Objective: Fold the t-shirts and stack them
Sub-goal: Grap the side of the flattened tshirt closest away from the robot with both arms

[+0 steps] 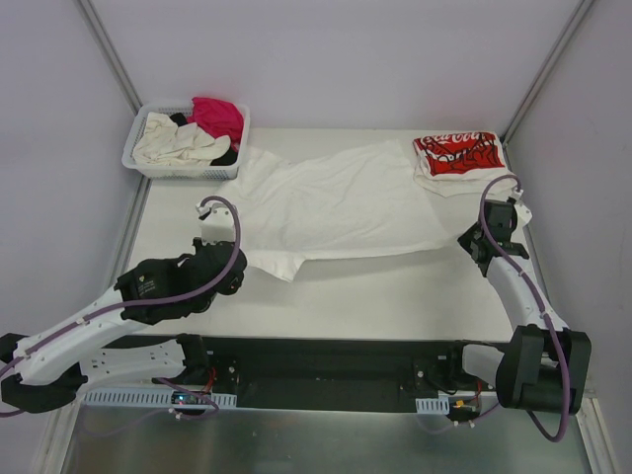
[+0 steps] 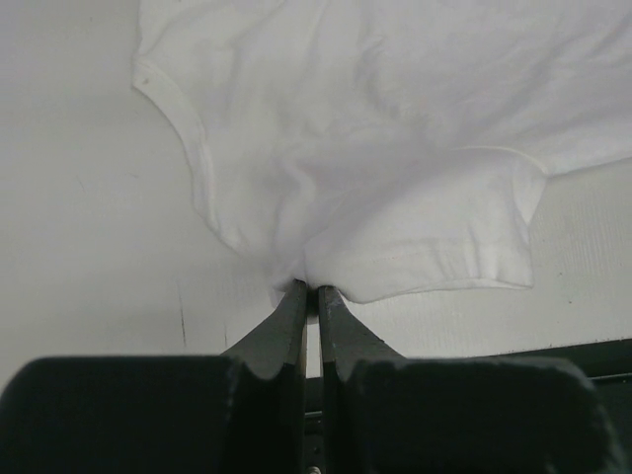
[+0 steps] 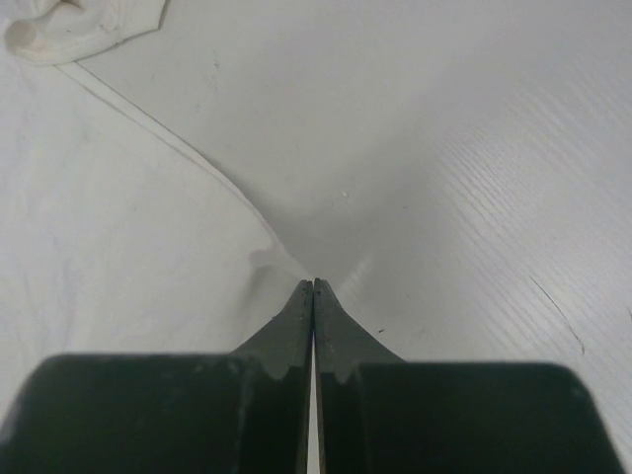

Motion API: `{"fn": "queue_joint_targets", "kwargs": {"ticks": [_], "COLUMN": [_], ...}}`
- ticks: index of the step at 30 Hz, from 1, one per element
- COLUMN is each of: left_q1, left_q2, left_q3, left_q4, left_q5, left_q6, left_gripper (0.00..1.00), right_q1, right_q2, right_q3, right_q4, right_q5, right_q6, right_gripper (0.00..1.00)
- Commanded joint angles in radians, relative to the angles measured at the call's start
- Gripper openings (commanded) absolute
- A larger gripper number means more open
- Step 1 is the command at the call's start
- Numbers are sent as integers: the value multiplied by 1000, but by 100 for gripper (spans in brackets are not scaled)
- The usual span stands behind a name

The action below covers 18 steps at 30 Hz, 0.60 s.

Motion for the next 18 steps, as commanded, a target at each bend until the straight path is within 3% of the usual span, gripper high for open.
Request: {"fn": "queue_joint_targets", "kwargs": {"ticks": [1, 18], "left_q1": [10, 11], "left_q2": [-13, -25], "left_q3": [41, 3], "left_q4": [-50, -53], "left_q5": [-56, -58], "left_q6": [-21, -57], "left_gripper": [0, 0], "right_q1": [-14, -15], "right_q2": [-22, 30], "right_q3": [46, 143], "right_q4": [-5, 24], "right_q5": [-8, -42], "right_q6": [-8, 22], "right_gripper": [1, 1]}}
